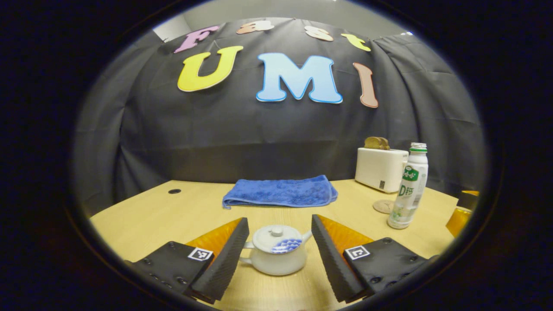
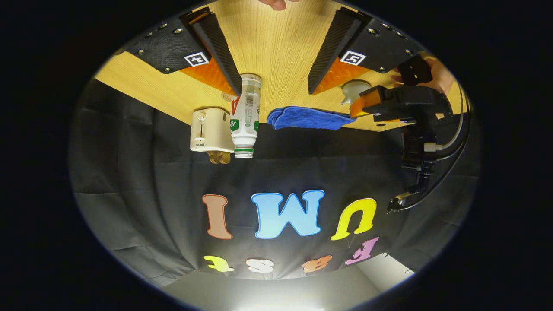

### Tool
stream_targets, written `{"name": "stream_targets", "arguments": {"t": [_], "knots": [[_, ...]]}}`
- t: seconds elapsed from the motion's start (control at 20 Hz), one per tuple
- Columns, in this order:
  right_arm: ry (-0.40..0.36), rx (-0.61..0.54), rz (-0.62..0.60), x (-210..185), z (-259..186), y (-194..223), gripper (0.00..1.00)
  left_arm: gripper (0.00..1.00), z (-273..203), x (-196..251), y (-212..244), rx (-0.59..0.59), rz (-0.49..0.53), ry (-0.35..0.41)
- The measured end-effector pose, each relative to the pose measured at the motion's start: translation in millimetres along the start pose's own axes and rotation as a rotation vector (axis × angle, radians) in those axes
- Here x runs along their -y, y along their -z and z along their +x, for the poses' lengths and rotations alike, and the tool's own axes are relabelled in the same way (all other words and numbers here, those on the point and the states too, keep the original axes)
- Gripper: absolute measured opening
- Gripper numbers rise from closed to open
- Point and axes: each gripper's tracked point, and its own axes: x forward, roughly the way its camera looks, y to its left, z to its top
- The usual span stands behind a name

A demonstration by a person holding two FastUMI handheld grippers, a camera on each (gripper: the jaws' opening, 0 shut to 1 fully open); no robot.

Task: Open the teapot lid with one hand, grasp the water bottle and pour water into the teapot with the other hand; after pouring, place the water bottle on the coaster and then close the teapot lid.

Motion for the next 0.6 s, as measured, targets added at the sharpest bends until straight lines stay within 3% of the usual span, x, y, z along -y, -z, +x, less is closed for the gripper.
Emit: {"name": "stream_targets", "arguments": {"t": [0.1, 0.25, 0.5, 0.6], "knots": [[0.001, -0.003, 0.001, 1, 0, 1, 0.95, 0.97, 12, -9, 8, -0.03, -0.02, -0.012], [0.005, 0.005, 0.008, 3, 0, -2, 0.95, 0.87, 20, -9, 5, -0.032, -0.013, -0.007], [-0.005, 0.009, 0.014, 0, -2, -4, 0.95, 0.6, 23, -4, 8, -0.051, 0.047, 0.01], [-0.005, 0.013, 0.013, 0, -3, -5, 0.95, 0.45, 26, -4, 4, -0.037, 0.07, 0.004]]}}
